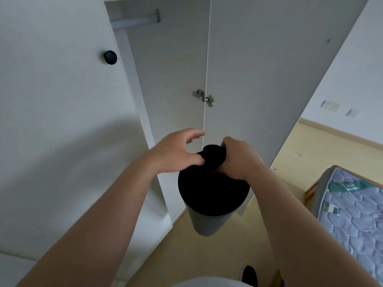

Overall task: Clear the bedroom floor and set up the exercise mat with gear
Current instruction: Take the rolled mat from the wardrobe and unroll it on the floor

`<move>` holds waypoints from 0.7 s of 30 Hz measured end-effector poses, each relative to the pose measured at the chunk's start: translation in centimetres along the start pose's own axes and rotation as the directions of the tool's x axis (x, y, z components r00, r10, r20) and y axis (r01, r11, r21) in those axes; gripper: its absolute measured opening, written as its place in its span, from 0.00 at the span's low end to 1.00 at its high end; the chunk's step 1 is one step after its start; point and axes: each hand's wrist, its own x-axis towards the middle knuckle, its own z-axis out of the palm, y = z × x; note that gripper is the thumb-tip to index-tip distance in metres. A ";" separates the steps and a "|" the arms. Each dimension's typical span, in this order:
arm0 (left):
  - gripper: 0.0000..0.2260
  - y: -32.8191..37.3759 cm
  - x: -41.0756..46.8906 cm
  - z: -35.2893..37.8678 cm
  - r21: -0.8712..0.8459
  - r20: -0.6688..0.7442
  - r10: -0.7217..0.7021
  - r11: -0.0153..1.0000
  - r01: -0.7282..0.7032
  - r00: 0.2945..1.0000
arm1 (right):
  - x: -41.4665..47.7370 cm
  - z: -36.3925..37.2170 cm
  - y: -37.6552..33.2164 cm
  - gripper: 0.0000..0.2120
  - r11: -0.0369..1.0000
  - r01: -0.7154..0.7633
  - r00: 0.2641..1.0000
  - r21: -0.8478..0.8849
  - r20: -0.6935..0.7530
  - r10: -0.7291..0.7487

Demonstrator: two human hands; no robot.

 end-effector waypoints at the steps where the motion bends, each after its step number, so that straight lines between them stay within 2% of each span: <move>1: 0.37 0.6 0.5 0.7 0.009 0.068 0.026 1.000 -0.027 0.997 | -0.1 -0.1 0.2 0.16 1.000 0.003 1.000 -0.003 -0.018 -0.003; 5: 0.36 2.5 2.8 3.3 0.168 0.056 0.079 0.982 -0.088 0.995 | -0.2 -0.9 1.6 0.10 1.000 -0.028 0.997 -0.014 -0.072 0.027; 8: 0.26 3.5 4.4 4.7 0.253 0.047 0.119 0.959 -0.127 0.992 | -0.1 -1.7 3.0 0.08 0.999 -0.035 0.997 0.001 -0.070 0.035; 11: 0.18 4.2 6.1 6.0 0.295 0.067 0.097 0.949 -0.112 0.993 | 0.0 -2.3 4.4 0.08 0.999 -0.044 0.998 0.002 -0.034 0.044; 16: 0.12 5.4 8.4 8.2 0.325 0.094 0.035 0.944 -0.064 0.995 | 0.1 -2.8 7.2 0.09 0.992 -0.117 0.993 0.038 0.027 0.116; 19: 0.06 6.3 9.8 9.5 0.293 0.066 0.022 0.955 -0.040 0.998 | 0.6 -3.8 9.0 0.14 0.987 -0.144 0.987 0.072 0.081 0.138; 21: 0.09 7.1 10.7 10.2 0.275 0.055 0.001 0.961 -0.016 0.998 | 1.1 -5.4 10.9 0.25 0.969 -0.177 0.972 0.173 0.188 0.144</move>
